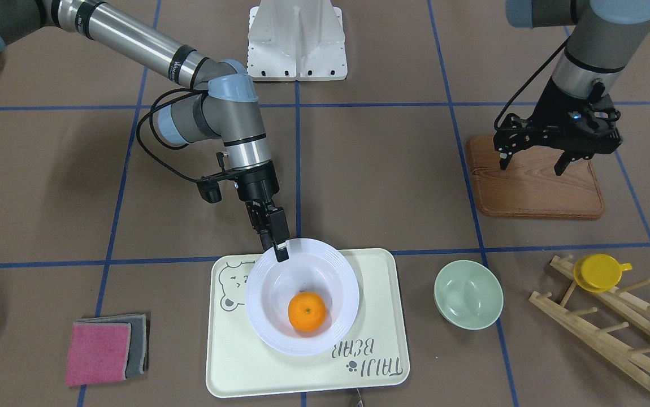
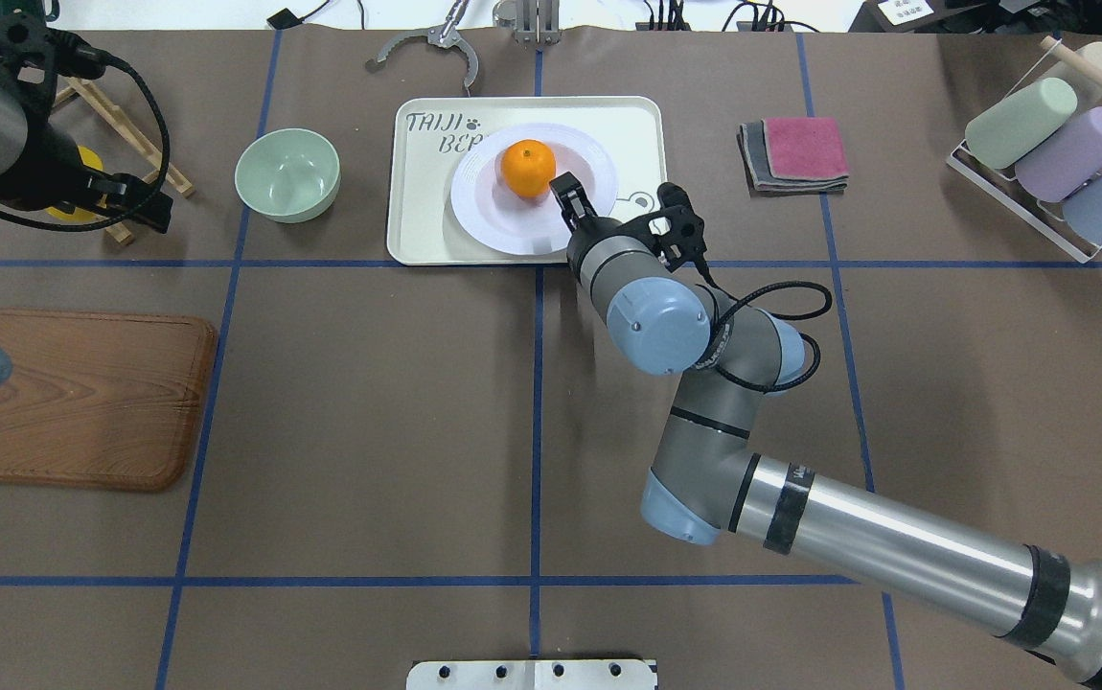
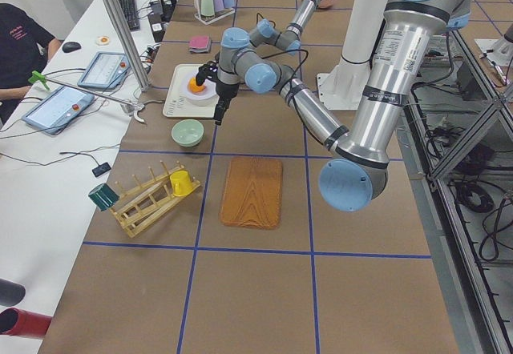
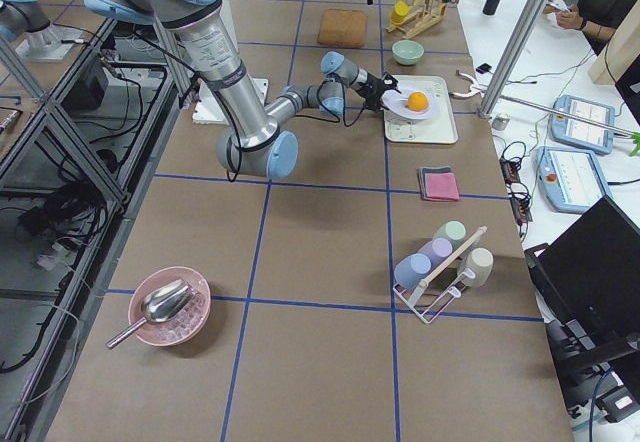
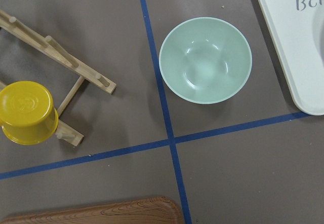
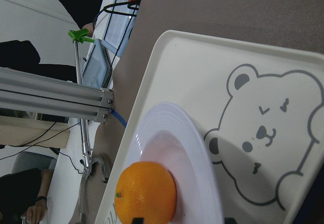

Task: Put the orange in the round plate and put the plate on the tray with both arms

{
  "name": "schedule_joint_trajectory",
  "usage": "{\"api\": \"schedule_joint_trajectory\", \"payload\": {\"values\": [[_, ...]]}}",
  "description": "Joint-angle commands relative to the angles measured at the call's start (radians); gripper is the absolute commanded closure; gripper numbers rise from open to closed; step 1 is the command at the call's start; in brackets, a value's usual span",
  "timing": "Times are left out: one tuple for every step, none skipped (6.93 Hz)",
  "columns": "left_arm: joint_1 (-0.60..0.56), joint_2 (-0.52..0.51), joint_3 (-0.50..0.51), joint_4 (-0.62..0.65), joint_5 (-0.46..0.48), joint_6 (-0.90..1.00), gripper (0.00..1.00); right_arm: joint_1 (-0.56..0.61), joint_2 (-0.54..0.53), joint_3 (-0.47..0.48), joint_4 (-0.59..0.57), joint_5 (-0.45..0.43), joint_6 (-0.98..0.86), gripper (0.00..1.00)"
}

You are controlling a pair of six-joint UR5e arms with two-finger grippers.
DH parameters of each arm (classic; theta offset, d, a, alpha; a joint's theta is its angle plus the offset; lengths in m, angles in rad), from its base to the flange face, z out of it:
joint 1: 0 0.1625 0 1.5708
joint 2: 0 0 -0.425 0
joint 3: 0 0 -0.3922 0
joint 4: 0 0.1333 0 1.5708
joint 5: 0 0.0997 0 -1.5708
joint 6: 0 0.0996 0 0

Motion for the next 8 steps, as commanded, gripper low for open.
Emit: {"api": "schedule_joint_trajectory", "payload": {"values": [[-0.001,0.000,0.009,0.000,0.002,0.002,0.01,0.098,-0.008,0.133,-0.261,0.364,-0.389,0.00],[-0.001,-0.002,0.023,0.000,0.002,0.037,0.01,0.131,-0.020,0.196,-0.373,0.490,-0.683,0.00],[-0.001,-0.002,0.059,0.002,0.001,0.090,0.01,0.196,-0.044,0.230,-0.467,0.703,-0.947,0.00],[-0.001,-0.002,0.105,-0.002,-0.007,0.137,0.01,0.278,-0.064,0.261,-0.516,0.884,-1.090,0.00],[-0.009,0.001,0.134,0.000,-0.009,0.184,0.01,0.343,-0.104,0.304,-0.531,0.932,-1.185,0.00],[-0.048,0.035,0.156,-0.006,-0.083,0.235,0.01,0.401,-0.206,0.380,-0.556,0.929,-1.323,0.00],[-0.123,0.079,0.190,-0.043,-0.172,0.320,0.01,0.503,-0.288,0.410,-0.569,0.952,-1.488,0.00],[-0.195,0.128,0.234,-0.081,-0.194,0.414,0.01,0.615,-0.336,0.412,-0.587,0.988,-1.593,0.00]]}}
